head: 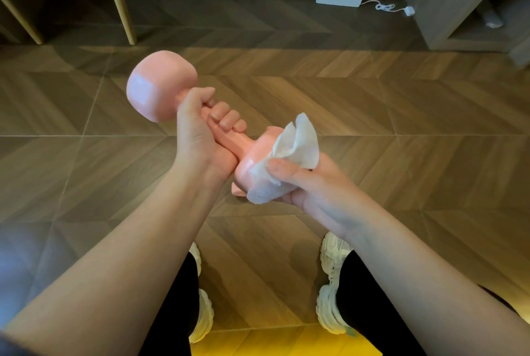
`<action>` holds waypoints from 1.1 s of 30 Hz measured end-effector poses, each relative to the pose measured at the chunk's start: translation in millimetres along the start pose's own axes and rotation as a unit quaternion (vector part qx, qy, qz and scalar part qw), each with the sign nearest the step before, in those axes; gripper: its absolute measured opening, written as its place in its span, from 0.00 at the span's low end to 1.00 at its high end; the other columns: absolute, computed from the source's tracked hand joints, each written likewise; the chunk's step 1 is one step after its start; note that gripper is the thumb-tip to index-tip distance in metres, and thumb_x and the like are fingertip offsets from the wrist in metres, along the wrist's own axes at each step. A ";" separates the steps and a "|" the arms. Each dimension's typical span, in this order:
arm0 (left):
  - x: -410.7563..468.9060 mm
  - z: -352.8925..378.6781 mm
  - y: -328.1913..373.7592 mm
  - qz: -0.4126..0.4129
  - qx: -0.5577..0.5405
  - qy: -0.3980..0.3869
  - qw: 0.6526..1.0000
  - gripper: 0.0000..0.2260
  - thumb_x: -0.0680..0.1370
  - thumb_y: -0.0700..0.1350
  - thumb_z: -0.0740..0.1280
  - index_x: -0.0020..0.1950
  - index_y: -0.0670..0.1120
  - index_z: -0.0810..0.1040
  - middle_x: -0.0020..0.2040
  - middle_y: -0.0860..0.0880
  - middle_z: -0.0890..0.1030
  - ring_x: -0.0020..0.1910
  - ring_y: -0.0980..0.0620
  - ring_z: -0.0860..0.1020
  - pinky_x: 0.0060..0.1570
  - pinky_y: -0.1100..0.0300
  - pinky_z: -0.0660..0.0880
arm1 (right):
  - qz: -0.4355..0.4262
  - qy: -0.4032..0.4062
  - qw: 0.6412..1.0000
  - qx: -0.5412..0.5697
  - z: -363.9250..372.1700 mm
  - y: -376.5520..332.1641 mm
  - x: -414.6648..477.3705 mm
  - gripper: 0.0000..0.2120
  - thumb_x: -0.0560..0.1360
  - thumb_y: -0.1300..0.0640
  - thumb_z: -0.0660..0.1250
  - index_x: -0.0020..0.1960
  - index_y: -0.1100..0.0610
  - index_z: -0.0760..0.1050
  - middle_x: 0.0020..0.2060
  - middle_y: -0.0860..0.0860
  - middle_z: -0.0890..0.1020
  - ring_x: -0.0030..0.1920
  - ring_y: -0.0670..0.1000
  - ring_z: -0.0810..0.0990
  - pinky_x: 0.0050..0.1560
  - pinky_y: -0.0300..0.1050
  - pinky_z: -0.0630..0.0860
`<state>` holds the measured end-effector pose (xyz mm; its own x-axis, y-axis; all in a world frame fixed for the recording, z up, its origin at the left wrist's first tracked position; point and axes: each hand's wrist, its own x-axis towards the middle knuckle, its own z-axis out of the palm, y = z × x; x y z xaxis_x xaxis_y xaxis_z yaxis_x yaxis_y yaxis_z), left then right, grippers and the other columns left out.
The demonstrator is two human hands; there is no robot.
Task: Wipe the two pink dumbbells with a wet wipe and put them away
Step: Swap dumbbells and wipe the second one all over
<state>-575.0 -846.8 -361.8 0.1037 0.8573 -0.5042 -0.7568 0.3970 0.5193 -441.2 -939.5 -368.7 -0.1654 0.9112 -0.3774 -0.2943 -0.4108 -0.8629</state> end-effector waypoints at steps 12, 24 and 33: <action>-2.5 5.0 -3.1 0.013 0.032 -0.042 0.999 0.15 0.78 0.41 0.59 0.32 0.49 0.61 0.24 0.54 0.59 0.23 0.55 0.57 0.25 0.62 0.61 | -0.005 0.013 1.000 0.000 -8.4 3.7 4.4 0.22 0.70 0.56 0.73 0.63 0.53 0.74 0.51 0.54 0.81 0.53 0.52 0.82 0.56 0.56 0.79; -6.1 6.6 -9.3 0.029 0.045 -0.029 0.998 0.14 0.79 0.43 0.60 0.34 0.48 0.63 0.25 0.53 0.63 0.23 0.55 0.62 0.27 0.62 0.64 | 0.070 -0.024 0.992 0.097 -14.5 7.5 3.8 0.27 0.74 0.47 0.68 0.68 0.60 0.70 0.63 0.67 0.78 0.58 0.65 0.80 0.54 0.57 0.81; -4.0 4.8 -3.8 0.026 0.037 0.004 0.999 0.14 0.78 0.43 0.61 0.34 0.48 0.61 0.24 0.53 0.60 0.22 0.54 0.59 0.25 0.62 0.63 | 0.012 0.069 0.997 0.031 -2.3 8.9 11.4 0.26 0.72 0.48 0.70 0.66 0.59 0.72 0.62 0.63 0.79 0.62 0.64 0.79 0.57 0.67 0.77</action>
<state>-569.5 -850.1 -358.5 0.0605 0.8750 -0.4804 -0.7108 0.3757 0.5947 -443.5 -932.8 -381.5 -0.0424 0.8947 -0.4447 -0.3499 -0.4302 -0.8321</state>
